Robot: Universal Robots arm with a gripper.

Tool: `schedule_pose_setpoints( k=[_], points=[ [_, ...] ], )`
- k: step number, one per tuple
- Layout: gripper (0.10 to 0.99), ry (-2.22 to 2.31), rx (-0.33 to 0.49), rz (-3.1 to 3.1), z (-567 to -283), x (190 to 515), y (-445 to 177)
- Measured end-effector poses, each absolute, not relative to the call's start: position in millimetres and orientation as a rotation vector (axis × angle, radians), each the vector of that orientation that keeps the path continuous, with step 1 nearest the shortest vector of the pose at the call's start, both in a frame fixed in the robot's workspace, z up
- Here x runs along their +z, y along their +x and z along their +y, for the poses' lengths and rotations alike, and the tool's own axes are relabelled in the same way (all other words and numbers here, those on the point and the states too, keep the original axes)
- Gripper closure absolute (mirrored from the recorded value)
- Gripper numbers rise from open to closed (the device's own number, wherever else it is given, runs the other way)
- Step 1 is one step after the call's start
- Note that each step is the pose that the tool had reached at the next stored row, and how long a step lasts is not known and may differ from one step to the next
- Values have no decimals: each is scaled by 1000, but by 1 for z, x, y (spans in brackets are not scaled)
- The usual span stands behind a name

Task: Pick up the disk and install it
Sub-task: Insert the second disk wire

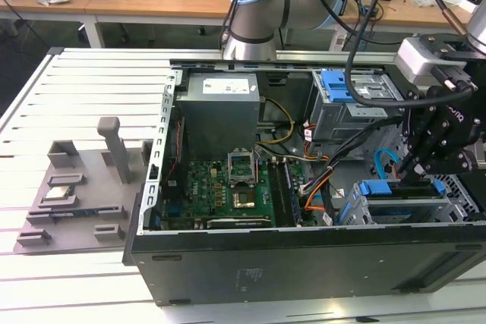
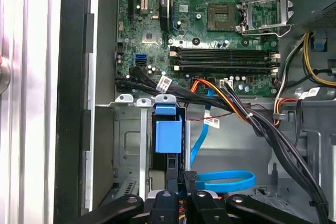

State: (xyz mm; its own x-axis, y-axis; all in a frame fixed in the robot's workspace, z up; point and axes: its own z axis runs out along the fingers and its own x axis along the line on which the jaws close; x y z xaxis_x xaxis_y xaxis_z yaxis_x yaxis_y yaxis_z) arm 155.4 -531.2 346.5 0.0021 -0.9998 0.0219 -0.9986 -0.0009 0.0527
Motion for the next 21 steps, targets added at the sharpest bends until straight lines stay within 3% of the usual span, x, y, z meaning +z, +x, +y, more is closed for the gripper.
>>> schedule_pose_setpoints(
  k=[12,14,15,21],
  points=[
    [925,2186,-33,-2182,-532,339,156],
    [914,2186,-34,-2182,-532,338,156],
    [851,2186,-34,-2182,-532,338,156],
    [867,2186,-33,-2182,-528,366,156]
  ],
)
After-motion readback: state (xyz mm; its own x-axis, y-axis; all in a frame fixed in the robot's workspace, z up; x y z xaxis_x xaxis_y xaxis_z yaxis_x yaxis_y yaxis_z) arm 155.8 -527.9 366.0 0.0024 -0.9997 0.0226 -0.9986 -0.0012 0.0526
